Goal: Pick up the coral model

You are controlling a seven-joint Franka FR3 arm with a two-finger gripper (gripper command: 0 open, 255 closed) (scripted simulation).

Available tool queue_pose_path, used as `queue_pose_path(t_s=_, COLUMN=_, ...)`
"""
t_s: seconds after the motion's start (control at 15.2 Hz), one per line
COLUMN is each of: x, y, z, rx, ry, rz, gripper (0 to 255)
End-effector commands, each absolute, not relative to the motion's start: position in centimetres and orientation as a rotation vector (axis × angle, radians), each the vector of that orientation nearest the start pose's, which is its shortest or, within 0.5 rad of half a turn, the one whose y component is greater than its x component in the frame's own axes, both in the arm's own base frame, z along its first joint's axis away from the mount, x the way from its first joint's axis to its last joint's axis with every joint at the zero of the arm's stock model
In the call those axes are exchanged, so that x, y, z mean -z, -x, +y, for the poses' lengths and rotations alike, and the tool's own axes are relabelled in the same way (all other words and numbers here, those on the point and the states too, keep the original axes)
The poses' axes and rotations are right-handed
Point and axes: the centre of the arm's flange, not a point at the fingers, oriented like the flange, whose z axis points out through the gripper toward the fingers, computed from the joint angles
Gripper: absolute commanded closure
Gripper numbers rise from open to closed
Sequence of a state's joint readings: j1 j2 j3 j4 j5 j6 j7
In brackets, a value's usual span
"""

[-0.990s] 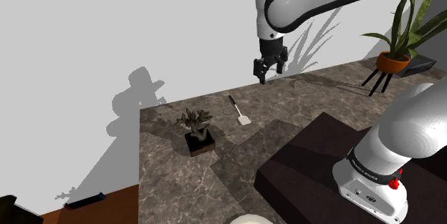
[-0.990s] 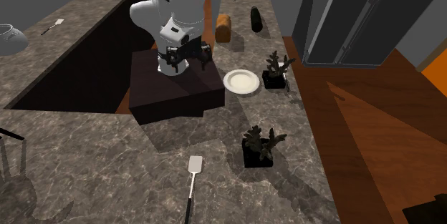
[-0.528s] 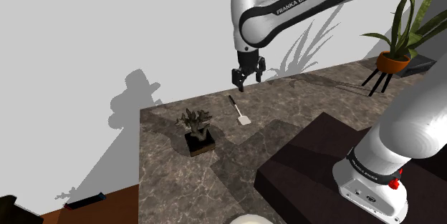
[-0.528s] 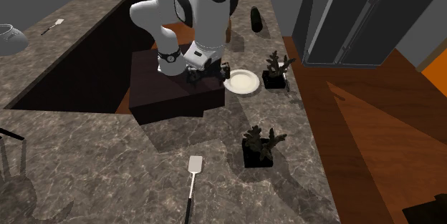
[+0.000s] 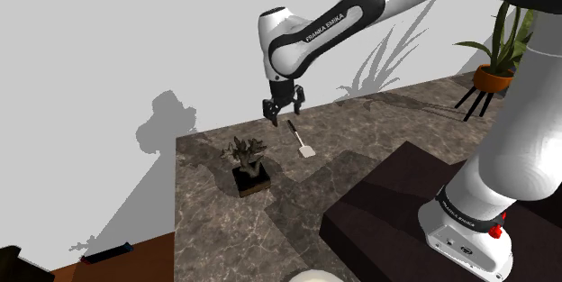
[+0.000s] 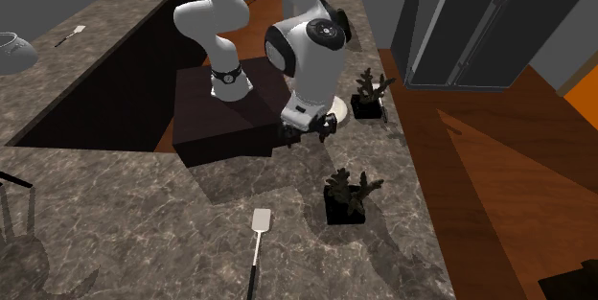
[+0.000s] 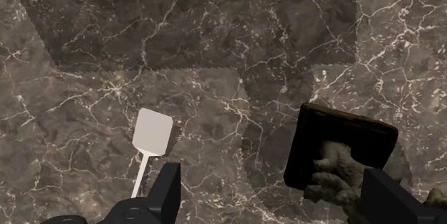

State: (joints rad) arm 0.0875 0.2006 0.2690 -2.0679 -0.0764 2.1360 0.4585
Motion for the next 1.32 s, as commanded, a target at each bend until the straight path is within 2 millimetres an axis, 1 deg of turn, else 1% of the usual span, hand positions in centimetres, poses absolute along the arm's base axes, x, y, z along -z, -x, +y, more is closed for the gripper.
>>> queue_pose_path(t_s=0.0, x=-31.4, y=-54.9, z=20.4, rx=-0.173, ry=3.187, rz=0.102, gripper=0)
queue_pose_path(t_s=0.92, x=-22.0, y=-67.1, z=29.8, rx=-0.14, ry=3.153, rz=0.143, gripper=0)
queue_pose_path(t_s=0.99, x=-21.6, y=-67.6, z=30.2, rx=-0.139, ry=3.151, rz=0.145, gripper=0)
queue_pose_path(t_s=1.25, x=-19.5, y=-67.6, z=30.2, rx=-0.139, ry=3.151, rz=0.145, gripper=0)
